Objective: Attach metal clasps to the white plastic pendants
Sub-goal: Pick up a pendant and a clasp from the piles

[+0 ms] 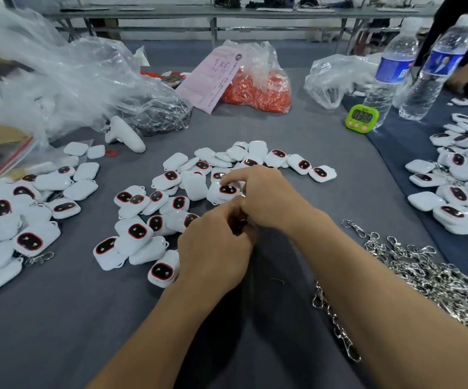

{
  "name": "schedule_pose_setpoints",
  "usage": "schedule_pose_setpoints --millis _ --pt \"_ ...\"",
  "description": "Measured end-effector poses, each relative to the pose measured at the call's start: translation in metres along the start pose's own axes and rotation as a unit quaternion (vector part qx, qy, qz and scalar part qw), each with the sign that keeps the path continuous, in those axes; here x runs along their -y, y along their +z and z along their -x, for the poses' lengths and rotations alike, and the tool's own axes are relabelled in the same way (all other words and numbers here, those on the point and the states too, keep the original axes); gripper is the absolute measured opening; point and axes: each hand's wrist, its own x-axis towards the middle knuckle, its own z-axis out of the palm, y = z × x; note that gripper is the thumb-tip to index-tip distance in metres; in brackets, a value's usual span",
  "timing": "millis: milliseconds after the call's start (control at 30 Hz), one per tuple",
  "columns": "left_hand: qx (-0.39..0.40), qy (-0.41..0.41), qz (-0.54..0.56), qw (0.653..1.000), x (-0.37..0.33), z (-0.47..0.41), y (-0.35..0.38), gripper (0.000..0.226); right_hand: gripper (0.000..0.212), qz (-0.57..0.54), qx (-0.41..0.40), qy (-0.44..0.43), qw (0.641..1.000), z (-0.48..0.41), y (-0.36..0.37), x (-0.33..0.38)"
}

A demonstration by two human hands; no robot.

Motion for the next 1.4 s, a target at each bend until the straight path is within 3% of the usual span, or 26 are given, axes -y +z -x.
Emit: schedule_pose_setpoints --millis 200,300,400,567,767,933,1267,1400 --pt "0.031 -0.003 0.033 0.999 0.004 -0.005 0.004 0.008 0.013 -0.007 -0.069 0.063 0.996 0.011 0.009 -0.018" --pt "0.038 0.014 0.049 0.998 0.006 -0.005 0.007 0.012 0.016 -0.072 -0.153 0.114 0.979 0.042 0.008 -0.035" --pt "0.039 0.027 0.073 0.996 0.005 -0.005 0.008 0.011 0.021 -0.036 -0.206 0.112 0.972 0.084 0.001 -0.041" --pt "0.091 0.072 0.051 0.992 0.003 0.0 0.014 0.015 0.023 0.008 -0.132 0.116 0.984 0.103 0.001 -0.041" --pt "0.061 0.05 0.092 0.993 0.003 0.002 0.015 0.033 0.013 -0.181 -0.195 0.155 0.952 0.092 0.01 -0.043" --pt "0.05 0.061 0.11 0.991 0.001 0.005 0.017 0.036 0.019 -0.251 -0.148 0.119 0.949 0.091 0.015 -0.041" --pt "0.026 0.086 0.132 0.987 0.002 0.009 0.018 0.019 0.015 -0.417 -0.043 0.125 0.899 0.088 0.005 -0.051" --pt "0.003 0.111 0.11 0.988 0.005 0.008 0.016 0.011 0.015 -0.433 -0.055 0.143 0.888 0.089 0.005 -0.051"
